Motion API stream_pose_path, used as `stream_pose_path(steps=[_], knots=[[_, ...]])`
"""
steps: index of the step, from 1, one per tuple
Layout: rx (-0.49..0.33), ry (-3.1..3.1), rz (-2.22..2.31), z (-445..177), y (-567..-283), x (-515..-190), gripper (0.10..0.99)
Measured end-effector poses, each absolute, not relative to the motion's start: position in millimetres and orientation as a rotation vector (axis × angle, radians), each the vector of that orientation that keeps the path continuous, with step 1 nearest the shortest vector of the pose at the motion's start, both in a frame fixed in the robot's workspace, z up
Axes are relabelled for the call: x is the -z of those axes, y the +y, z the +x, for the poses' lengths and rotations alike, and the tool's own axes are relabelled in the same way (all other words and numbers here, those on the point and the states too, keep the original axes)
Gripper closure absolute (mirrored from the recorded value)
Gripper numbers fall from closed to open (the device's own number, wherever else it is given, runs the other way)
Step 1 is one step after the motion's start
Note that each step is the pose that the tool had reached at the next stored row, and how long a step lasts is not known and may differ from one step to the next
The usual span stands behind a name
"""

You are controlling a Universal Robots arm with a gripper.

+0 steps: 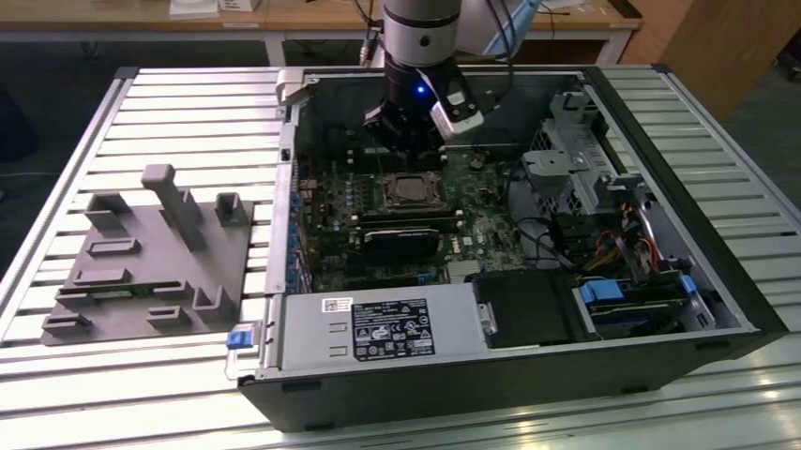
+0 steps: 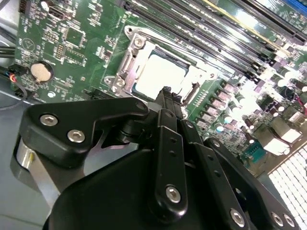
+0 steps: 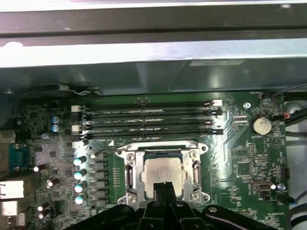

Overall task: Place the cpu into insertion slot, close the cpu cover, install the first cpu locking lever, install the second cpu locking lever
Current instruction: 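Install the first cpu locking lever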

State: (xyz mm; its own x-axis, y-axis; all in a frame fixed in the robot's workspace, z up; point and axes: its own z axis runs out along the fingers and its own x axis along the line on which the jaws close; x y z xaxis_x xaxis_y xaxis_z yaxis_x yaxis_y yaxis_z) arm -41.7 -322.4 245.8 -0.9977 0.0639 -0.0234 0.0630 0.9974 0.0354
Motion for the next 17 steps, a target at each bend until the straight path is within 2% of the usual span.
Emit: stream_pose_path(steps=[17], knots=[[-0.054,3.115,0.099,-79.4,-322.4,-245.8,0.980]])
